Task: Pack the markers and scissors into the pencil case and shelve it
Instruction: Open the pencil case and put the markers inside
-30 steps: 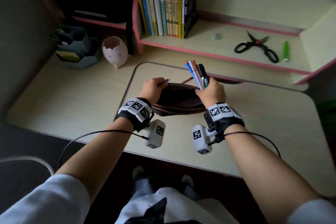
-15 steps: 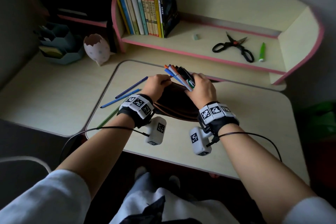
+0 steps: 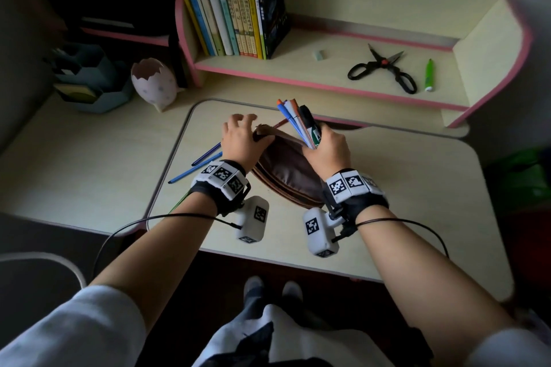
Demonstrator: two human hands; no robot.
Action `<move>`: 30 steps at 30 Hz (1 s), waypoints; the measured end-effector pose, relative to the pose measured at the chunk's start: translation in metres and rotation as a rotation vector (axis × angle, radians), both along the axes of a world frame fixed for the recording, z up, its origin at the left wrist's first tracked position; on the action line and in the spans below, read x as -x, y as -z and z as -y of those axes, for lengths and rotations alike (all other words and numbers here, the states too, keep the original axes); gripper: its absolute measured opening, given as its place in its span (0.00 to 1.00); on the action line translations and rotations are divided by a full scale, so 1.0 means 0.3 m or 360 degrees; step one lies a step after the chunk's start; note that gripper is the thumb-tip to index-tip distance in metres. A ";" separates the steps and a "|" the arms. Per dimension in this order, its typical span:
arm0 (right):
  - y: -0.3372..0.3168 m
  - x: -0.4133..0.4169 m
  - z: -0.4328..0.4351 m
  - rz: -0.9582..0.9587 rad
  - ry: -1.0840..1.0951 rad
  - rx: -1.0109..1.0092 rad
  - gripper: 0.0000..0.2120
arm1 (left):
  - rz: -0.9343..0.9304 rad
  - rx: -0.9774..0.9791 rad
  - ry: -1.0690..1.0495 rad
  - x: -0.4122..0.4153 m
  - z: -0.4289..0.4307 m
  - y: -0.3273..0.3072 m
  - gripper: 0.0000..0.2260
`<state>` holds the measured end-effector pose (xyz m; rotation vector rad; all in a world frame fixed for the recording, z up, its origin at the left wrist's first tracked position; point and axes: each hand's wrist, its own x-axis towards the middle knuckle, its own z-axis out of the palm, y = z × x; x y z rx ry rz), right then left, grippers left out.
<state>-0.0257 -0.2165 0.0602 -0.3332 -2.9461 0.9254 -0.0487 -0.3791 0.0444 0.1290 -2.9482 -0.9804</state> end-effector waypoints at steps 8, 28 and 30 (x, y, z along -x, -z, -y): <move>-0.006 0.033 -0.001 -0.0070 0.0345 0.0373 0.17 | 0.0565 -0.0630 -0.0088 -0.018 -0.010 0.066 0.41; 0.099 -0.004 -0.090 0.0141 0.0415 0.0240 0.16 | 0.0264 -0.0148 0.0328 -0.006 -0.039 0.066 0.15; 0.109 -0.009 -0.098 0.0175 0.0409 0.0230 0.16 | 0.0329 -0.0141 0.0368 -0.013 -0.047 0.074 0.15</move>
